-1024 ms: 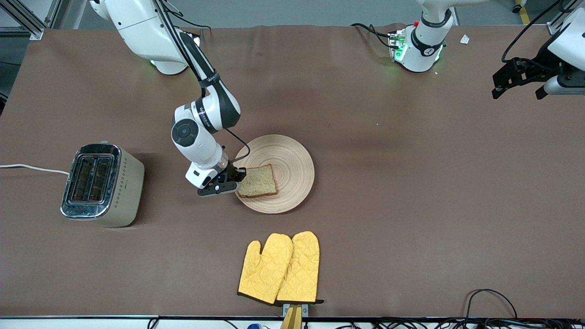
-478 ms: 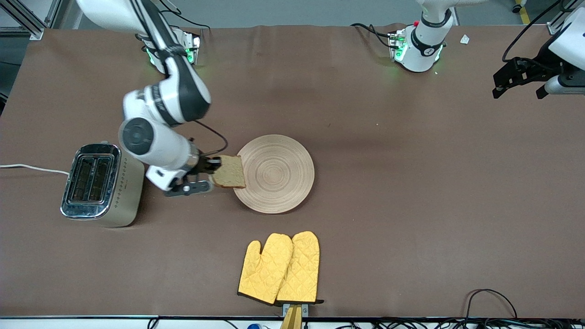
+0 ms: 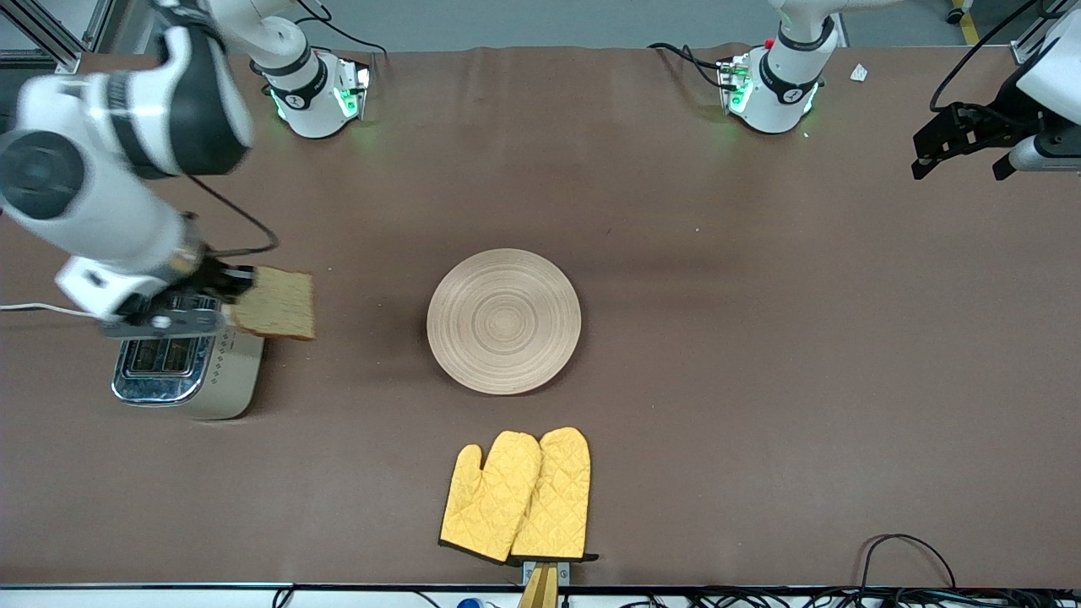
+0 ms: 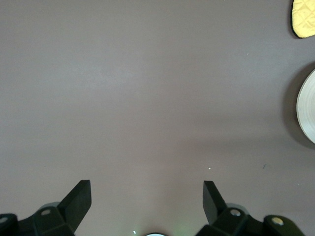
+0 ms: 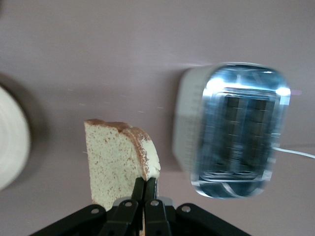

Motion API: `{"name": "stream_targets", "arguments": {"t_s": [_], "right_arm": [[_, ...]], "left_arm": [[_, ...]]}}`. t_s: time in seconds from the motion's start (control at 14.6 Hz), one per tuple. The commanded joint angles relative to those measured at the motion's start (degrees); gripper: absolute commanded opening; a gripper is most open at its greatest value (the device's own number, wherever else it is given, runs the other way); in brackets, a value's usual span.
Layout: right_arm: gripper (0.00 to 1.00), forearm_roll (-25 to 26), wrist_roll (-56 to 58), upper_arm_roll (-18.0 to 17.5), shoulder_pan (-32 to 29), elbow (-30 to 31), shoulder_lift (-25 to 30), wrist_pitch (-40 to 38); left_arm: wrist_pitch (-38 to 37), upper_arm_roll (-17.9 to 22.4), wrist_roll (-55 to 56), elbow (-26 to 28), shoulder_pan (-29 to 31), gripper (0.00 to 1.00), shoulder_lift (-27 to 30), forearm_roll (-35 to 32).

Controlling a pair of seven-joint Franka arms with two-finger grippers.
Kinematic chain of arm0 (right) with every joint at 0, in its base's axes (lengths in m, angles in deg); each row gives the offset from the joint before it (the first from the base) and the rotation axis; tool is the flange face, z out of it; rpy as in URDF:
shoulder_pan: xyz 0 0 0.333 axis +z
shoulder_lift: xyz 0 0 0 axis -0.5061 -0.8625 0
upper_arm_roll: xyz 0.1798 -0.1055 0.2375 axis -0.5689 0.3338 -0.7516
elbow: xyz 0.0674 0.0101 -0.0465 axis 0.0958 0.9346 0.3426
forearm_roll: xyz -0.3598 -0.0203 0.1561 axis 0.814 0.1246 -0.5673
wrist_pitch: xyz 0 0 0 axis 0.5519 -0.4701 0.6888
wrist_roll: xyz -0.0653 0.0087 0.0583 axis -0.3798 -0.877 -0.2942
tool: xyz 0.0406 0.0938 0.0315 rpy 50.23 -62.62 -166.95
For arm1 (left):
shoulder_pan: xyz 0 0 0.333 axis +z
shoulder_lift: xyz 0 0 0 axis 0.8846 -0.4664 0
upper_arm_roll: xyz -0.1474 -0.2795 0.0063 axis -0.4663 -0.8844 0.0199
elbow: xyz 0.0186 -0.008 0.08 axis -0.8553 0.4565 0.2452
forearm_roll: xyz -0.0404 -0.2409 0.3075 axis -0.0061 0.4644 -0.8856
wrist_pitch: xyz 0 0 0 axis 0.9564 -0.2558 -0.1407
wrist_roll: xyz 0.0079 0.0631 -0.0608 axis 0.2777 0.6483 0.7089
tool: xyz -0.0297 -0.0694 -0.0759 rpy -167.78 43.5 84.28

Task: Move plate and put bread in toaster
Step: 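Lift the bread slice with the right gripper and carry it above the toaster, then lower the bread slice into the toaster slot with the right gripper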

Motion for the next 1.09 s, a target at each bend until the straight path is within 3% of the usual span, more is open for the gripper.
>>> {"name": "stream_targets", "arguments": {"t_s": [0.0, 0.14, 0.34, 1.02], "right_arm": [[0.0, 1.4, 7.5, 5.5, -1.2, 0.8, 1.6, -0.3], [0.0, 2.8, 9.7, 8.6, -1.3, 0.3, 1.1, -0.3], [0.0, 7.4, 9.6, 8.7, -1.5, 0.6, 0.9, 0.0], [0.0, 9.0, 9.8, 8.7, -3.9, 0.3, -3.3, 5.3]], "left_arm": [[-1.0, 0.0, -0.2, -0.8, 0.0, 1.0, 0.4, -0.7], [-1.0, 0.0, -0.2, -0.8, 0.0, 1.0, 0.4, -0.7], [-1.1, 0.0, -0.3, -0.8, 0.0, 1.0, 0.4, -0.7], [-1.0, 0.0, -0.3, -0.8, 0.0, 1.0, 0.4, -0.6]]}}
